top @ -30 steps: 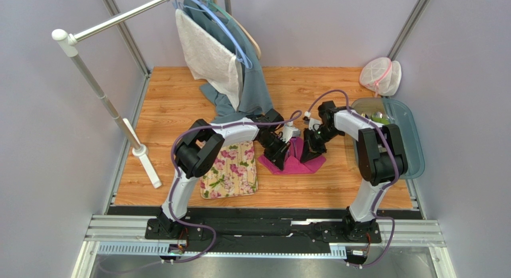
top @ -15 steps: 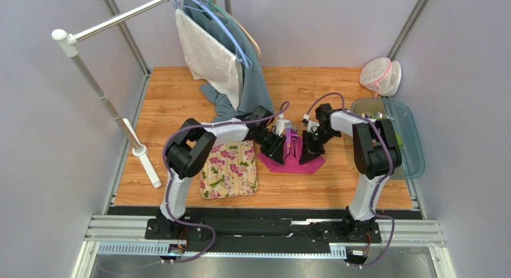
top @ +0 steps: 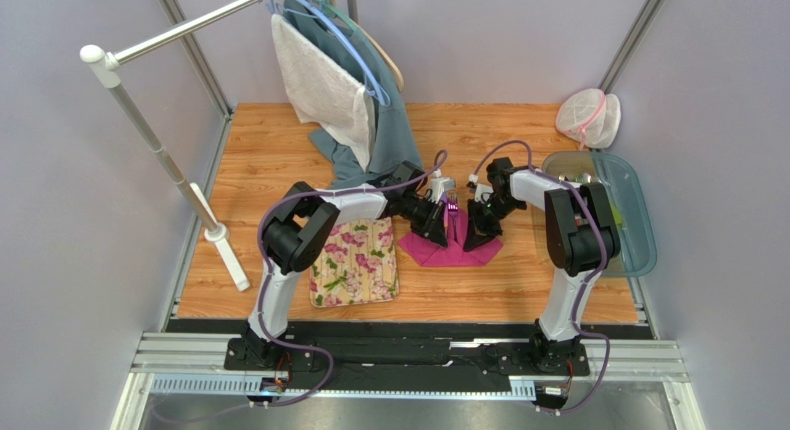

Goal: Place the utensils on the paper napkin and roll it up

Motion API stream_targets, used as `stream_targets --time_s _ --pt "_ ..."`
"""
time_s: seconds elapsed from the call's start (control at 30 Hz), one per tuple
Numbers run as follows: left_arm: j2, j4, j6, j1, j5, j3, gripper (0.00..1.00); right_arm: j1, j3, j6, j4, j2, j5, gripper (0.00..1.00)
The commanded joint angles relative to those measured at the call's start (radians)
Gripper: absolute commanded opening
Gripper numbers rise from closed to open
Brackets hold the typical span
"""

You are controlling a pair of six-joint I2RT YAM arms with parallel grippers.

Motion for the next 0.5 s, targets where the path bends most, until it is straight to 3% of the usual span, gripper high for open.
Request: stream_targets --time_s 0.0,0.23,0.47 --pt "0.042 0.060 -0.046 -0.001 0.019 0.056 0.17 -0.005 0.058 0.000 0.031 0.025 0.042 0.05" --pt "0.065 0.054 -0.058 0.000 0.004 0.077 0.14 -0.006 0.089 -0.014 -0.032 -0.034 0.028 0.08" --pt "0.071 0.051 -0.063 0.003 0.002 0.077 0.14 -0.026 0.093 -0.060 -0.122 -0.123 0.146 0.25"
